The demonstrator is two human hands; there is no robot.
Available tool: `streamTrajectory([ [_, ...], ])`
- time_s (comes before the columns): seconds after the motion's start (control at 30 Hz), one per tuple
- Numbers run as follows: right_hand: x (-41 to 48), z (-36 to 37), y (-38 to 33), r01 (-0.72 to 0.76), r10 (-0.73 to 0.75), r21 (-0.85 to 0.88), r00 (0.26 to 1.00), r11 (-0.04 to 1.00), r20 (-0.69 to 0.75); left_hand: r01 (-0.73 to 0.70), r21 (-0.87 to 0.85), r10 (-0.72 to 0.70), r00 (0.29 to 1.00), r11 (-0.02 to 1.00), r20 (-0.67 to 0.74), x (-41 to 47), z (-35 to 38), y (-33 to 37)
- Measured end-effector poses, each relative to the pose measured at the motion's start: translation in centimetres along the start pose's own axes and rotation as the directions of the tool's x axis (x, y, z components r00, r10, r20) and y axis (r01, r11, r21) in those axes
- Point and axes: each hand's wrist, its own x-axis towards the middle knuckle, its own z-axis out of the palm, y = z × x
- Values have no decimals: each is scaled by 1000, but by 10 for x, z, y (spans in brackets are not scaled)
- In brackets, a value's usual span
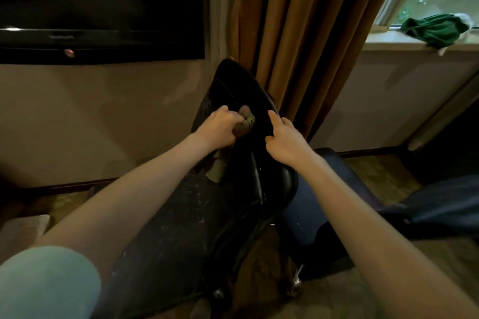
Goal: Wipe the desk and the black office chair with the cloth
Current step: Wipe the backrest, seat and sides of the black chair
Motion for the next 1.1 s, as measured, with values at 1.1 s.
streamTrajectory([
  [1.1, -14, 19, 2, 95, -71, 90, 969, 991, -236, 135, -163, -175, 949, 977, -264, -125, 49, 92],
])
